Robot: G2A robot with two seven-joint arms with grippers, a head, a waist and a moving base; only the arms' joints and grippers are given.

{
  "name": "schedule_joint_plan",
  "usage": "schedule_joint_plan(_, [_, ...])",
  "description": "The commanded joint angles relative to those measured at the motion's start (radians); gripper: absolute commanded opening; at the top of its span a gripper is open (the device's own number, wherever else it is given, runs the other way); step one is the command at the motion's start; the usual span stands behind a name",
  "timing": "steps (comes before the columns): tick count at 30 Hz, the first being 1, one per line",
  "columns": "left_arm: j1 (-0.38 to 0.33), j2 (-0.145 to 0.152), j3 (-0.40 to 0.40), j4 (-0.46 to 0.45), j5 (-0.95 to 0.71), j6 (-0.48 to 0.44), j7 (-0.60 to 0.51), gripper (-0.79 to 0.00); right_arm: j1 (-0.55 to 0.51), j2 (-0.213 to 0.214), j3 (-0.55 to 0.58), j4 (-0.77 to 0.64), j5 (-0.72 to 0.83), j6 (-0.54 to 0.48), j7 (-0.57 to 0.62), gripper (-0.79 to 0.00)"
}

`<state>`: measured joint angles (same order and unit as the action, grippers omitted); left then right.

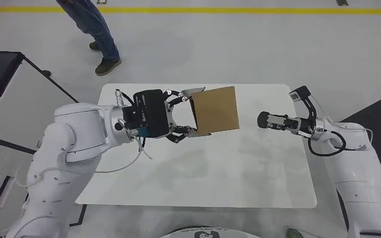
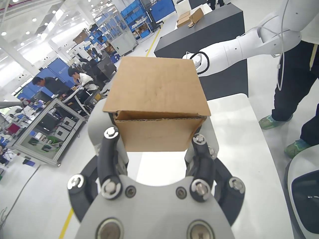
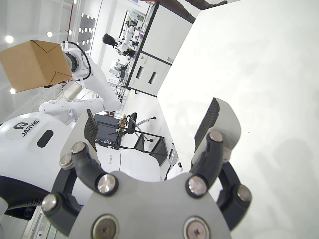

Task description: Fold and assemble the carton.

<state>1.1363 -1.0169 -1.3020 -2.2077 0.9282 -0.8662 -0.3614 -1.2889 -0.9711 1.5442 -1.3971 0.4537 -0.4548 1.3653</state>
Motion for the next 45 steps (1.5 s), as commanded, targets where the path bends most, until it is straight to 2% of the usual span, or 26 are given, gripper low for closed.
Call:
schedule_joint_plan(1, [0.000,0.000,0.000,0.000,0.000,0.000,0.000,-0.785,0.000,0.000,0.000,0.000,0.000,0.000,0.000,0.000])
schedule_joint_plan(4, [0.008,0.000,0.003,-0.001,0.002,0.007,0.006,-0.785,0.000,0.000,0.000,0.000,0.000,0.000,0.000,0.000])
schedule_joint_plan(8, [0.012,0.000,0.032,0.044,0.013,-0.013,0.012,-0.785,0.000,0.000,0.000,0.000,0.000,0.000,0.000,0.000])
schedule_joint_plan(13, [0.022,0.000,0.081,0.145,0.058,-0.063,0.014,-0.785,0.000,0.000,0.000,0.000,0.000,0.000,0.000,0.000])
schedule_joint_plan(20, [0.058,-0.007,0.146,0.261,0.165,-0.067,0.118,-0.785,0.000,0.000,0.000,0.000,0.000,0.000,0.000,0.000])
schedule_joint_plan(33, [0.059,-0.009,0.159,0.253,0.182,-0.082,0.157,-0.785,0.000,0.000,0.000,0.000,0.000,0.000,0.000,0.000])
schedule_joint_plan(36, [0.045,-0.013,0.199,0.336,0.207,-0.111,0.167,-0.785,0.000,0.000,0.000,0.000,0.000,0.000,0.000,0.000])
schedule_joint_plan(38, [0.020,-0.021,0.241,0.422,0.214,-0.134,0.197,-0.785,0.000,0.000,0.000,0.000,0.000,0.000,0.000,0.000])
schedule_joint_plan(41, [-0.031,-0.042,0.313,0.573,0.249,-0.137,0.278,-0.785,0.000,0.000,0.000,0.000,0.000,0.000,0.000,0.000])
schedule_joint_plan(45, [-0.080,-0.066,0.392,0.687,0.326,-0.130,0.373,-0.785,0.000,0.000,0.000,0.000,0.000,0.000,0.000,0.000])
